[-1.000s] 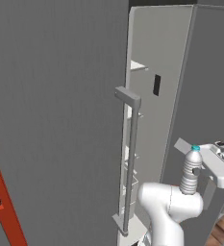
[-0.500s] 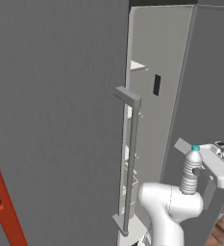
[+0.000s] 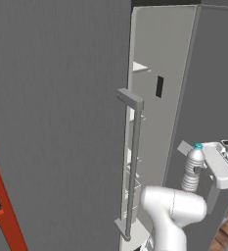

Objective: Take the bottled waters from the counter and place them in the freezer to freeze. Close the freezer door after placing the bottles.

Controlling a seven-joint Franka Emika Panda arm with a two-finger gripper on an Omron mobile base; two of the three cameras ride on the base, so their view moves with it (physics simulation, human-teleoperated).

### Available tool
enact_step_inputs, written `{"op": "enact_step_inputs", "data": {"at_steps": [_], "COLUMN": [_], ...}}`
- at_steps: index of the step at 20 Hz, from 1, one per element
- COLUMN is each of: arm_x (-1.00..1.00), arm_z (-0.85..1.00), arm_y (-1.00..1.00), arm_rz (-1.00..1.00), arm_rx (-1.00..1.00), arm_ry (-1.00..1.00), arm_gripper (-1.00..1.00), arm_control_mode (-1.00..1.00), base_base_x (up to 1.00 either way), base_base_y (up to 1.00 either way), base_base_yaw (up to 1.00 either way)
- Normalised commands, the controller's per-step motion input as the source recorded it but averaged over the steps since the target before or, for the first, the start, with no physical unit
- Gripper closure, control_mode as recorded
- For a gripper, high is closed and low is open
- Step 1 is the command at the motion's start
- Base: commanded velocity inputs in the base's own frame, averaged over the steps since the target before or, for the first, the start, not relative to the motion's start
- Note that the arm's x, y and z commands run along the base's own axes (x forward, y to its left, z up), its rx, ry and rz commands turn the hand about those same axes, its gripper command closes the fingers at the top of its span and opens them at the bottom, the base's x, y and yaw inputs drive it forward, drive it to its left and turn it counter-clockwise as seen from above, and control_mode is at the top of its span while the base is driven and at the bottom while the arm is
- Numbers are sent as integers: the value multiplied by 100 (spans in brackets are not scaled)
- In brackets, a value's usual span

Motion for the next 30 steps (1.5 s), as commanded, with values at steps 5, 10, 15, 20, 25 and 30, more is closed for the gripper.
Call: {"op": "enact_step_inputs", "data": {"at_steps": [5, 10, 15, 20, 25, 30], "arm_x": [51, 31, 76, 95, 88, 67], "arm_z": [11, 14, 5, 0, -6, -5], "arm_y": [21, 0, 0, 0, 0, -5], "arm_rz": [-29, -20, -20, -10, -6, 0], "arm_rx": [-11, -6, 0, 1, 0, 0], "arm_ry": [-6, 0, 0, 0, 0, 0], "arm_gripper": [100, 100, 100, 100, 100, 100], "arm_control_mode": [-100, -100, -100, -100, -100, -100], "base_base_x": [0, 0, 0, 0, 0, 0], "base_base_y": [0, 0, 0, 0, 0, 0], "base_base_yaw": [0, 0, 0, 0, 0, 0]}}
